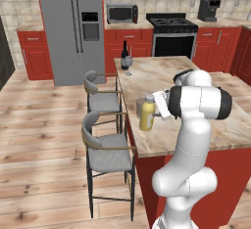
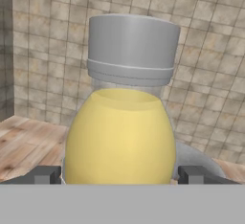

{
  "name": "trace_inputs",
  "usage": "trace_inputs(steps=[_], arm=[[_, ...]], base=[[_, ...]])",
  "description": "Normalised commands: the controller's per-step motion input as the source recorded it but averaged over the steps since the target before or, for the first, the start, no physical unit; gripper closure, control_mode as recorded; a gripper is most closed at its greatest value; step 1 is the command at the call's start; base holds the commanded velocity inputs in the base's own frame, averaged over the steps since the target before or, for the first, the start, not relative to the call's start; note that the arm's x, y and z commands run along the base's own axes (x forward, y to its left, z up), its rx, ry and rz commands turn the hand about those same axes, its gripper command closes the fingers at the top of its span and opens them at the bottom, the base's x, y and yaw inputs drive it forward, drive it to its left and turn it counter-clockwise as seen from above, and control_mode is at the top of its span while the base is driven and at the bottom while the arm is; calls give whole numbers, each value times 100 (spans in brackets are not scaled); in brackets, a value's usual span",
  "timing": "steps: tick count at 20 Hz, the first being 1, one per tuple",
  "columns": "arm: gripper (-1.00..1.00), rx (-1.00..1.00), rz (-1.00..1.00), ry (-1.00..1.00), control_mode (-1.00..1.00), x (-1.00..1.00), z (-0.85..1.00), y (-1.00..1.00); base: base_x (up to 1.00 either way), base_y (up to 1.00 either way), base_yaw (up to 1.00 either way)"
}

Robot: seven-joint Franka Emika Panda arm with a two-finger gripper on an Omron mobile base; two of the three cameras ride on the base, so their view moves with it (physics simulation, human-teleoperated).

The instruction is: There is a wine glass and glass cup on the dining counter. Place the wine bottle next to the wine glass and the juice bottle next to the glass cup.

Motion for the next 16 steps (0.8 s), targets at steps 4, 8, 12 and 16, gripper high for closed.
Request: trace_inputs(steps=[4,8,12,16], arm=[[100,-3,0,-4,-100,0,-34,0],[100,-4,0,-1,-100,0,-38,-1],[-100,-2,0,0,-100,0,-38,-3],[-100,0,0,0,-100,0,-36,-7]], base=[[0,0,0],[0,0,0],[0,0,0],[0,0,0]])
